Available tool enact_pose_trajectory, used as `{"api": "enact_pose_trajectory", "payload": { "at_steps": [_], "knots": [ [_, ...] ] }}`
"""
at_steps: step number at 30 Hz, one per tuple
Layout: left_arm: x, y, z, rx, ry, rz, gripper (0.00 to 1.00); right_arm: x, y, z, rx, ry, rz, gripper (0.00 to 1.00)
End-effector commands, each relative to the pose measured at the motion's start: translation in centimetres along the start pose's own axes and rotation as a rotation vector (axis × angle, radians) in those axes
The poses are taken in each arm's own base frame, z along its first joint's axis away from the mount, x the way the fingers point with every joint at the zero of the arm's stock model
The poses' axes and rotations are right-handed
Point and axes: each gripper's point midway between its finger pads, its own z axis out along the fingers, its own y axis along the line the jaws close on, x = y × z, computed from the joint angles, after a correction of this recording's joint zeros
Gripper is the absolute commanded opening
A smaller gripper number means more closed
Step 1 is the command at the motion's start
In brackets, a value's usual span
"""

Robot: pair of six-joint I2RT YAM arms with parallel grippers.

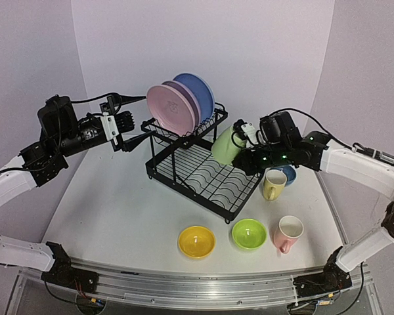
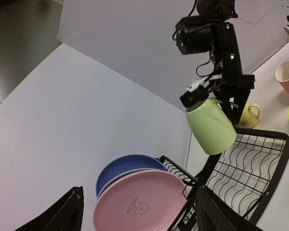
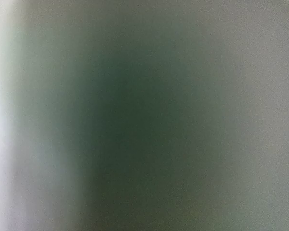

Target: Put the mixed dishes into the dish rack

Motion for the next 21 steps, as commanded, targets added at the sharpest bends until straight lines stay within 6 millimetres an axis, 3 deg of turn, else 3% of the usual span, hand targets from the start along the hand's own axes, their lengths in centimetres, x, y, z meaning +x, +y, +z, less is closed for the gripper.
{"api": "enact_pose_trajectory", "payload": {
  "at_steps": [1, 13, 21],
  "knots": [
    [-1.9, 2.8, -0.7, -0.076, -0.026, 0.015, 0.79, -2.0, -2.8, 2.5, 0.057, -0.023, -0.090, 0.00],
    [-1.1, 3.6, -0.4, -0.106, 0.024, 0.037, 0.79, -0.6, -7.2, 10.3, 0.015, 0.096, -0.076, 0.00],
    [-0.4, 3.5, -0.1, -0.109, 0.047, 0.044, 0.79, -0.8, -8.1, 14.3, 0.008, 0.126, -0.093, 0.00]
  ]
}}
